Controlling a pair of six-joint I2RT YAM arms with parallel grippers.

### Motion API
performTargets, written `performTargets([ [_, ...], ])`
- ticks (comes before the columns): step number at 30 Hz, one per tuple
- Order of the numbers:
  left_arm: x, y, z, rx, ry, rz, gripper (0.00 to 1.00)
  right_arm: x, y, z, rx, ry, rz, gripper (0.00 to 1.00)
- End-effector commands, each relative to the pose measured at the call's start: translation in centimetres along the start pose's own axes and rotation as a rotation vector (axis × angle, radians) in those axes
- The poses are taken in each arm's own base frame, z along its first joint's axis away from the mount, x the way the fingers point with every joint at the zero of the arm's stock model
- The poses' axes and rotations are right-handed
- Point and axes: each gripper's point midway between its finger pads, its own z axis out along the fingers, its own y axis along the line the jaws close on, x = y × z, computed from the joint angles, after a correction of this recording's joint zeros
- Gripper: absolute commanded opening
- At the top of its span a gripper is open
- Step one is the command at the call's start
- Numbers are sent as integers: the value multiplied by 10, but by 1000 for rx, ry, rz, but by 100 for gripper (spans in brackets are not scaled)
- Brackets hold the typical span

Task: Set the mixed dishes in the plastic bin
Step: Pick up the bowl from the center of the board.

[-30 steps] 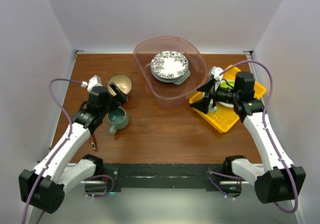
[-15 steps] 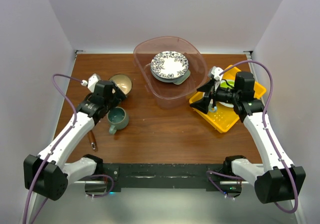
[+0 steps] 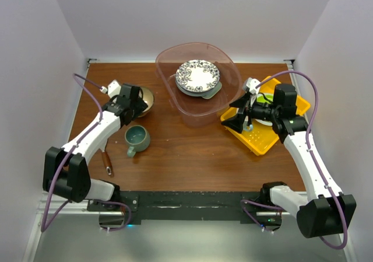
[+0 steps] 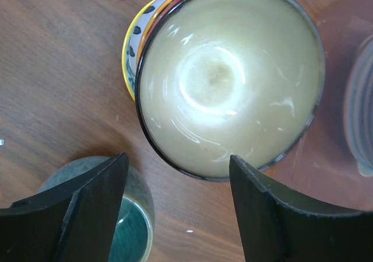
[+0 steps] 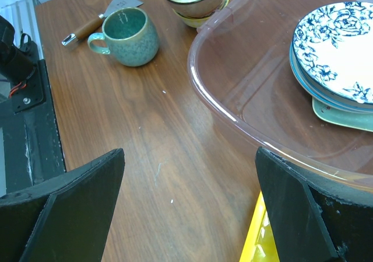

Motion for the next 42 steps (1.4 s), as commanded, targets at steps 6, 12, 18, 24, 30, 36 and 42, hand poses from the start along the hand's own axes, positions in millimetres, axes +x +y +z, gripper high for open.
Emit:
performTargets([
  [6,-24,-7,17,-22,-61,-82,61,-11,2,-2,-11,-15,-37,98],
  [12,-28,-9,26,-27,-60,-96,44,-11,1,-2,-8,-15,-38,98],
  [18,-30,-8,27,-16,-57,-99,19,-11,1,-3,-7,-15,-38,98],
  [24,-41,-14,15,35,-82,-118,2,-12,1,-3,-7,-14,-40,98],
  [30,-63,-23,-10,113,-145,-126,0,-12,1,-3,-5,-14,-41,98],
  [36,-82,-25,-33,170,-201,-145,0,-12,1,-3,0,-15,-45,98],
  [42,-100,-23,-63,222,-270,-155,0,-11,0,-3,-1,-12,-39,98],
])
